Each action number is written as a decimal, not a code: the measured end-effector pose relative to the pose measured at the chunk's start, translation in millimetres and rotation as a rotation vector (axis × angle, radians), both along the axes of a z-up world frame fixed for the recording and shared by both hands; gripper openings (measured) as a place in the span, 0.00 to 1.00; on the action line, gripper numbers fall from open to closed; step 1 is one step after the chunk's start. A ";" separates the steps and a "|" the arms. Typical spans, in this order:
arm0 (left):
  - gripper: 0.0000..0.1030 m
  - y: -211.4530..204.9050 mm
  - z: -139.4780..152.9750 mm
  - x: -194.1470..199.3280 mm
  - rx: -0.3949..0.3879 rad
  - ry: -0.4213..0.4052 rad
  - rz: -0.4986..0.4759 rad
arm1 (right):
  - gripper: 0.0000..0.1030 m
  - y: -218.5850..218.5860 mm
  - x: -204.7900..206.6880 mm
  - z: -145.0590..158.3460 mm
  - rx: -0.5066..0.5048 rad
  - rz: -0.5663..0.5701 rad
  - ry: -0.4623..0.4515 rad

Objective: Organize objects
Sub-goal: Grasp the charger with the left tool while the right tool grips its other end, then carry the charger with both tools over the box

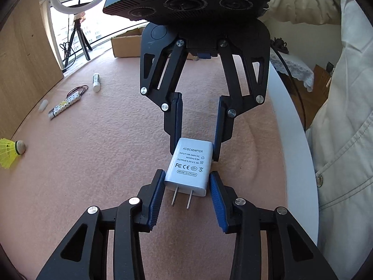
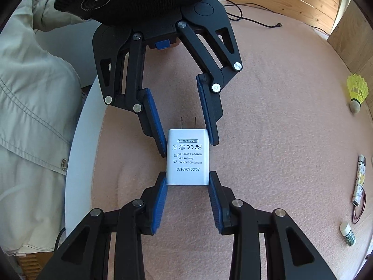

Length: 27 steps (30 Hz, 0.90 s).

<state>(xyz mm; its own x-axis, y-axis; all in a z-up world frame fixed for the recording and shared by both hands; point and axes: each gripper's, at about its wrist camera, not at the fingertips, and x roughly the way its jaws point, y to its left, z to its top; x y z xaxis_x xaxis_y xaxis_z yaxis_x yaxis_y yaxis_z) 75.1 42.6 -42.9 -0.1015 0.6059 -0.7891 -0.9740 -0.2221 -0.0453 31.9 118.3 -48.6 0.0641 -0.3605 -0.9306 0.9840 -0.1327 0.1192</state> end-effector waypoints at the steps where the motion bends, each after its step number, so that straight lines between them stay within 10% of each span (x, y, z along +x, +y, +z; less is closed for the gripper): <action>1: 0.40 -2.7 3.0 4.0 0.002 0.003 -0.002 | 0.30 0.5 2.0 1.8 -0.003 0.002 0.003; 14: 0.40 26.1 63.2 20.1 -0.025 0.093 0.047 | 0.30 38.3 20.0 55.8 -0.075 0.014 0.122; 27: 0.40 140.7 102.6 17.8 -0.133 0.154 0.129 | 0.30 118.3 36.3 85.9 -0.182 0.092 0.215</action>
